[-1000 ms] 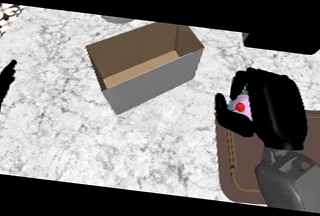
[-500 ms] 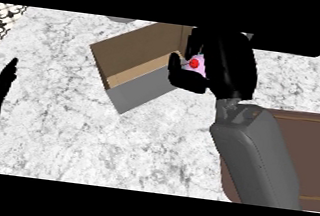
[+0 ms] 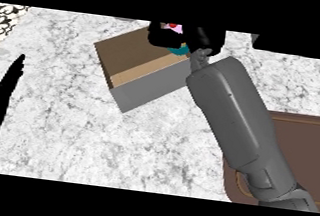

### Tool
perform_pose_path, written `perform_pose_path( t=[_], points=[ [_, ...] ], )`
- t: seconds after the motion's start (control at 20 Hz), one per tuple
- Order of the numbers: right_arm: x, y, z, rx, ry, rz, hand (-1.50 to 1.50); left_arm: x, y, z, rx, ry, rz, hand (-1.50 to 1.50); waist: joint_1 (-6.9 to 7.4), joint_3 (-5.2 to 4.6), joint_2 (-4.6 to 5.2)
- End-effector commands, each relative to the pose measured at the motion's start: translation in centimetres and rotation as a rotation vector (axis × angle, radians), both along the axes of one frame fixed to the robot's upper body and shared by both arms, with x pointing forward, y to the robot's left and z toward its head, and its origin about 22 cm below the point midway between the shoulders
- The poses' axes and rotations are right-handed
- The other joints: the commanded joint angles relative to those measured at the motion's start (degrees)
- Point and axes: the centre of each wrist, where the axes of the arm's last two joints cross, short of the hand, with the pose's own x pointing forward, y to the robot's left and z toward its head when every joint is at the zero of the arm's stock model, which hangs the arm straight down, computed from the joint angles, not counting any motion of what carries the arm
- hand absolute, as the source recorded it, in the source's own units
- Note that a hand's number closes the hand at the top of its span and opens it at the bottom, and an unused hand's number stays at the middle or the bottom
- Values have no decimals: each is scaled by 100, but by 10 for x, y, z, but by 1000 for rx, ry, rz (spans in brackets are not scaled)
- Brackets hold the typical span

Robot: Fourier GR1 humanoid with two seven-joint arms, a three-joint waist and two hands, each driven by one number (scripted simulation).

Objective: Pick the cupcake from the tray and place it in the cardboard box

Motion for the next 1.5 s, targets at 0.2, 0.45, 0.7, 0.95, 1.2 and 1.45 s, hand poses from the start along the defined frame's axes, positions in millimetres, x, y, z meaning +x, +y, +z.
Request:
perform_pose_path(
  t=[0.2,0.45,0.7,0.95,1.2,1.45],
  points=[
    [38,13,-22,10,59,-65,150,2,-7,1,7,-10,-59,0,245,-5,78],
    [46,11,-37,-22,82,-151,150,14,-8,14,-5,-7,-57,0,317,-5,99],
    [49,-7,-67,103,219,-199,-150,8,-32,-3,-9,-15,-76,0,431,-1,134],
    [51,-12,-75,166,181,-138,-150,17,-16,9,7,-19,-58,0,363,2,132],
    [51,-5,-58,242,-1,-130,-150,5,-32,-3,4,-14,-60,0,382,6,80],
    [54,-8,-48,417,-103,-193,-150,5,-12,11,10,-14,-58,0,323,9,66]
  ],
)
